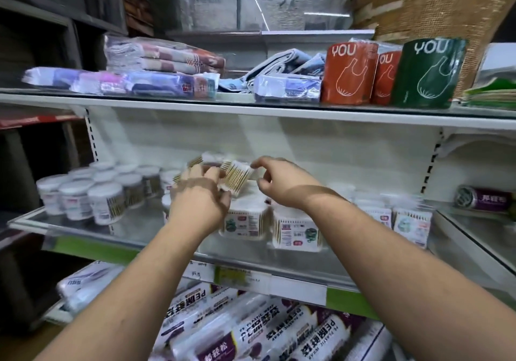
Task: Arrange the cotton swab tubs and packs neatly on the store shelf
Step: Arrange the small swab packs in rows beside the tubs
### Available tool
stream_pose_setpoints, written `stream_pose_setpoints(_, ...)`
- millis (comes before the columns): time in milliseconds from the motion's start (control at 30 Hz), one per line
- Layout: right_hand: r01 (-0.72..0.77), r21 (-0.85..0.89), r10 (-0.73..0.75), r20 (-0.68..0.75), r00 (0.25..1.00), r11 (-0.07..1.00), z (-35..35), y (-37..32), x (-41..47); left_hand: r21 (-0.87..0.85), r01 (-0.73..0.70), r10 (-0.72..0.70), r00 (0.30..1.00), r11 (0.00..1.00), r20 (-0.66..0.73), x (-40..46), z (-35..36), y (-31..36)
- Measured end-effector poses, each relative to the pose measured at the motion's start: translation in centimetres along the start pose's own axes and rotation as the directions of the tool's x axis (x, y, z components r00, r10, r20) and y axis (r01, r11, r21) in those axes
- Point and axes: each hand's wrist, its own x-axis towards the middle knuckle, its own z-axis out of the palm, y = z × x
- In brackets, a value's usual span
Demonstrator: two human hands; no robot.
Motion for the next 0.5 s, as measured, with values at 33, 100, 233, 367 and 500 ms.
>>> stream_pose_setpoints(33,0.004,0.003,-0.004,0.003,1.0,1.0,0.0,0.3,0.3,0.027,0.063,-0.065,0.996,0.998,0.054,0.5,0.5,0.1)
stream_pose_setpoints(100,-0.004,0.006,0.004,0.037,0.999,1.0,0.2,0.8,1.0,-0.009,0.183,-0.179,0.971,0.983,0.16,1.2,1.4,0.1)
stream_pose_setpoints(233,0.007,0.051,-0.01,0.076,0.997,0.999,1.0,1.2,2.5,-0.015,0.192,-0.185,0.962,0.981,0.201,1.9,2.9,0.1)
stream_pose_setpoints(367,0.041,0.008,-0.042,0.076,0.996,0.999,2.7,1.1,4.0,-0.068,0.174,-0.162,0.975,0.982,0.154,2.3,3.0,1.1)
stream_pose_setpoints(500,0.038,0.048,-0.04,0.033,0.999,0.998,2.9,1.6,4.6,-0.175,0.116,-0.098,0.99,0.978,0.105,2.9,2.5,1.9)
